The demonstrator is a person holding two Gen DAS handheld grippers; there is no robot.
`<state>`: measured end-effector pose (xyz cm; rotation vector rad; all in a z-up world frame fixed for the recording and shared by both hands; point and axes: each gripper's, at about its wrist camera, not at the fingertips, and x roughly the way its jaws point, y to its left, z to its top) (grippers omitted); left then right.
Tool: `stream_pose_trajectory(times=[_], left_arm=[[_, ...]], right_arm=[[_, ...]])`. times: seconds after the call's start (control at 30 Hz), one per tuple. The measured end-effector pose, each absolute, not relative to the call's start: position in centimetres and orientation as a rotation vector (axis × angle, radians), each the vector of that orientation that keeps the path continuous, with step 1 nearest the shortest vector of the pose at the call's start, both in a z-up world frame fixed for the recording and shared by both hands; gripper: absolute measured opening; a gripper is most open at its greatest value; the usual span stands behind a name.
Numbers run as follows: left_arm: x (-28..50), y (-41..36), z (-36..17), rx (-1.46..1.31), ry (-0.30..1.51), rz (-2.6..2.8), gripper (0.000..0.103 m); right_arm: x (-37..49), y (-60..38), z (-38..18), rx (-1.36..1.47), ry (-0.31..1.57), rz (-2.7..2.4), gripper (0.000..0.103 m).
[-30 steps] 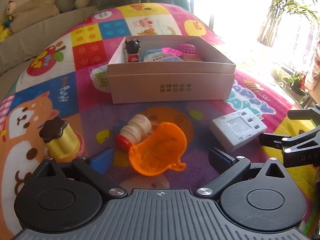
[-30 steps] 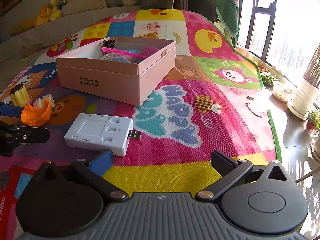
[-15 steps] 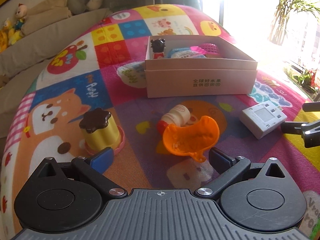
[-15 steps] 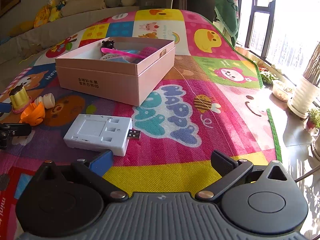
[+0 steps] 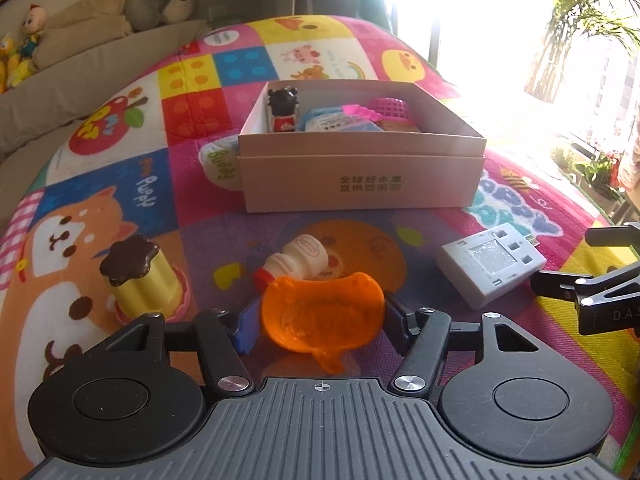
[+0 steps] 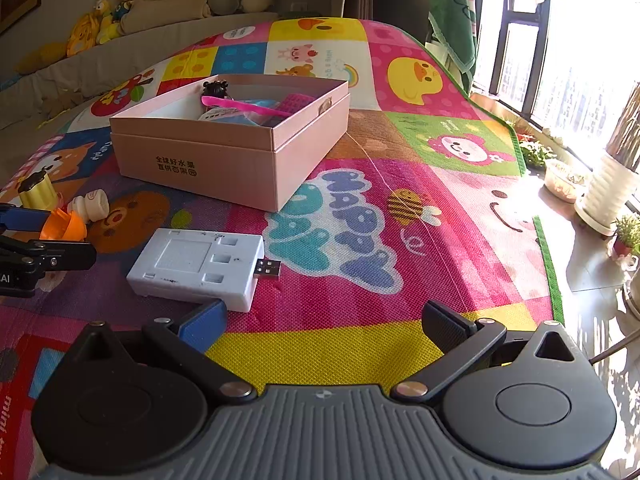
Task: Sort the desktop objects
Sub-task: 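Reach left gripper to orange duck mold and close on it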
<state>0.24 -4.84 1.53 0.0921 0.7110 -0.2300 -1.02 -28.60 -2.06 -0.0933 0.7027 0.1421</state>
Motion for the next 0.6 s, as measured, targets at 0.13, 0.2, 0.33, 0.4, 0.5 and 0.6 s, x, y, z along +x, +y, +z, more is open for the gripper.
stream_pose_trajectory(times=[0.13,0.2,0.33,0.4,0.5,0.6], left_arm=[[-0.3,-4.0,1.9,0.082,0.693,-0.229,0.066],[-0.8,-3.5,2.0,0.082,0.685,-0.231,0.066],[-1.6,-2.1,1.9,0.072,0.687,-0.215,0.067],[-2.0,-1.2,1.8,0.057,0.688,-0.206,0.067],[-2.4,0.0,1.7,0.032,0.688,-0.195,0.067],[-2.6,0.8,1.5,0.011,0.684,-0.195,0.067]], right_arm=[[-1.7,-28.4,-1.7,-0.099,0.663,0.129,0.103],[-2.2,-28.1,-1.3,-0.065,0.649,0.149,0.103],[-2.1,-25.8,-1.0,-0.020,0.700,0.214,0.103],[-1.8,-24.1,-1.1,-0.043,0.723,0.218,0.103],[-0.9,-22.5,-1.4,-0.043,0.752,0.219,0.103],[0.2,-21.7,-1.6,-0.044,0.760,0.200,0.102]])
